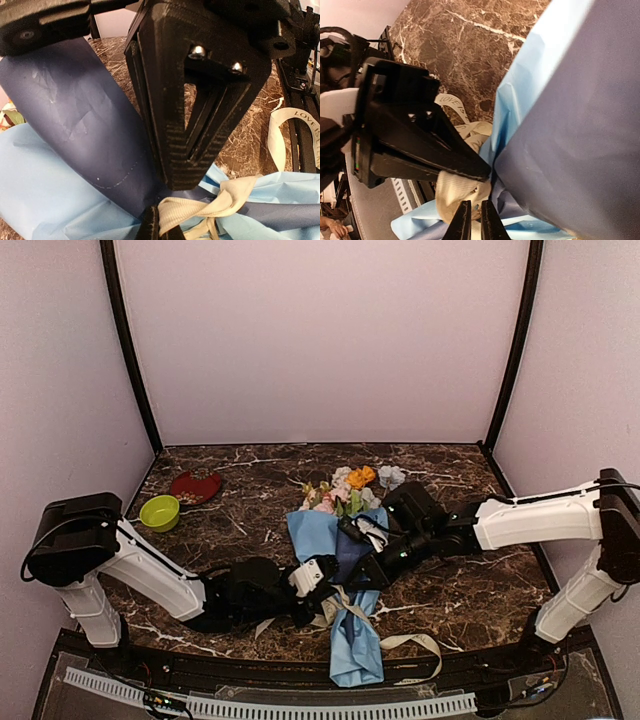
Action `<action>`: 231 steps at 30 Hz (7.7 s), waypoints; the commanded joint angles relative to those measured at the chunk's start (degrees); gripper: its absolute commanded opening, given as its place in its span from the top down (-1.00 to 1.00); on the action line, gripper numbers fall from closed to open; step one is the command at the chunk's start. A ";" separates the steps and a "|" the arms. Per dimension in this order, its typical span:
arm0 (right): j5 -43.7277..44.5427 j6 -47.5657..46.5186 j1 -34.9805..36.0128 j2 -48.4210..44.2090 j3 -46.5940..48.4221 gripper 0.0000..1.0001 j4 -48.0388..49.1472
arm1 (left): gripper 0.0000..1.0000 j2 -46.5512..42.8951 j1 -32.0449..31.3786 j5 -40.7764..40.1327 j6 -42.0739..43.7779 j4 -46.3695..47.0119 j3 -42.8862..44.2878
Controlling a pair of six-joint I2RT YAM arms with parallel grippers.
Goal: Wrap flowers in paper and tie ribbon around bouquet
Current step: Cross the half-tied ribbon over the folded bouquet, then tie the half-tied ribbon around the folded bouquet, then adjust the tied bouquet at the center of the board.
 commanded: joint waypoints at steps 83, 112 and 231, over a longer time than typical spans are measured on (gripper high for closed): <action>10.14 -2.70 3.47 1.30 5.96 1.00 -5.93 | -0.76 -26.25 4.55 1.23 4.41 -35.43 -8.89; 14.15 -1.91 3.77 0.44 6.01 1.00 -6.65 | 0.99 -10.34 7.56 5.94 7.97 -27.91 -0.71; 29.45 9.10 -38.83 -27.42 -9.98 -1.00 -2.56 | -0.98 -40.74 43.68 -11.35 -20.95 -63.47 0.33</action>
